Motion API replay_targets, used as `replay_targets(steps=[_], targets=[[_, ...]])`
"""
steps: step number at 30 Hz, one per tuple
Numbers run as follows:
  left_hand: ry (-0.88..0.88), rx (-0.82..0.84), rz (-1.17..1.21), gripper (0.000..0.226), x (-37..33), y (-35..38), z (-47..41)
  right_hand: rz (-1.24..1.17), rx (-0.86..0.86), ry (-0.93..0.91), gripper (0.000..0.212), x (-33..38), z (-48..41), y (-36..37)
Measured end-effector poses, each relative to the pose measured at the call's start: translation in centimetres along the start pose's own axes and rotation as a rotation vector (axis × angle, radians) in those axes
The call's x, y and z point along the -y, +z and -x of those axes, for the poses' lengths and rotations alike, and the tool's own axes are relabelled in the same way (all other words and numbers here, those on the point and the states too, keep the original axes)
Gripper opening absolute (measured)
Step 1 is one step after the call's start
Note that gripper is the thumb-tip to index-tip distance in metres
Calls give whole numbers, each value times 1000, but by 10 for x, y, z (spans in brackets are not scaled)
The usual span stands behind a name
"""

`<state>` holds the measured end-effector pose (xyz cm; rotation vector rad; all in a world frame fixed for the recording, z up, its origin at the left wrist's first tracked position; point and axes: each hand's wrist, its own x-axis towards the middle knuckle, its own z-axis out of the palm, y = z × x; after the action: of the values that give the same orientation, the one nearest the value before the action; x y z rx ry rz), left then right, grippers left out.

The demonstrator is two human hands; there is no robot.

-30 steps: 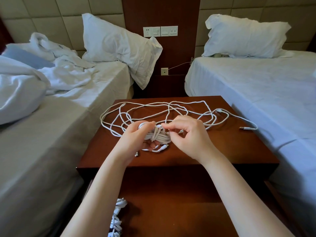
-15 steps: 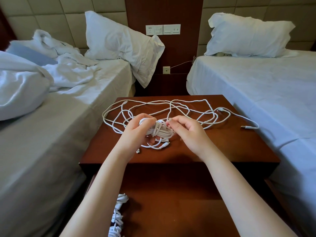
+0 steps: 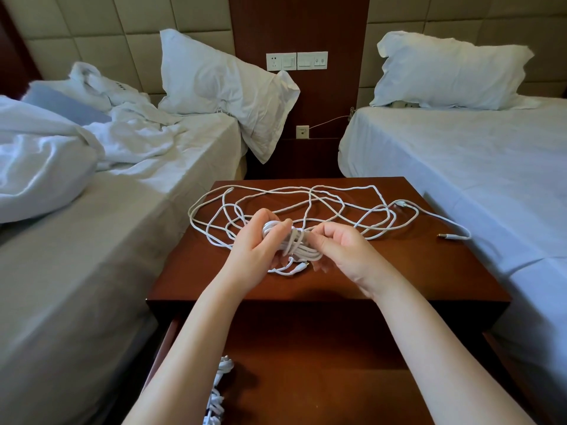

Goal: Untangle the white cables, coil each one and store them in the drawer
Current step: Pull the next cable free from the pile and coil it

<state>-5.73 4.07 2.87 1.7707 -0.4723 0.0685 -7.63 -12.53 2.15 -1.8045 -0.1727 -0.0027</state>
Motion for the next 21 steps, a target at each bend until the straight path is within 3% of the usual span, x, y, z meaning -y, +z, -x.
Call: replay_targets(steps=[16, 21], targets=[[-9, -54, -60, 27, 7, -3, -2, 61, -100, -3, 17, 2, -1, -1], [9, -66, -120, 27, 6, -3, -1, 153, -108, -83, 17, 4, 2, 1]])
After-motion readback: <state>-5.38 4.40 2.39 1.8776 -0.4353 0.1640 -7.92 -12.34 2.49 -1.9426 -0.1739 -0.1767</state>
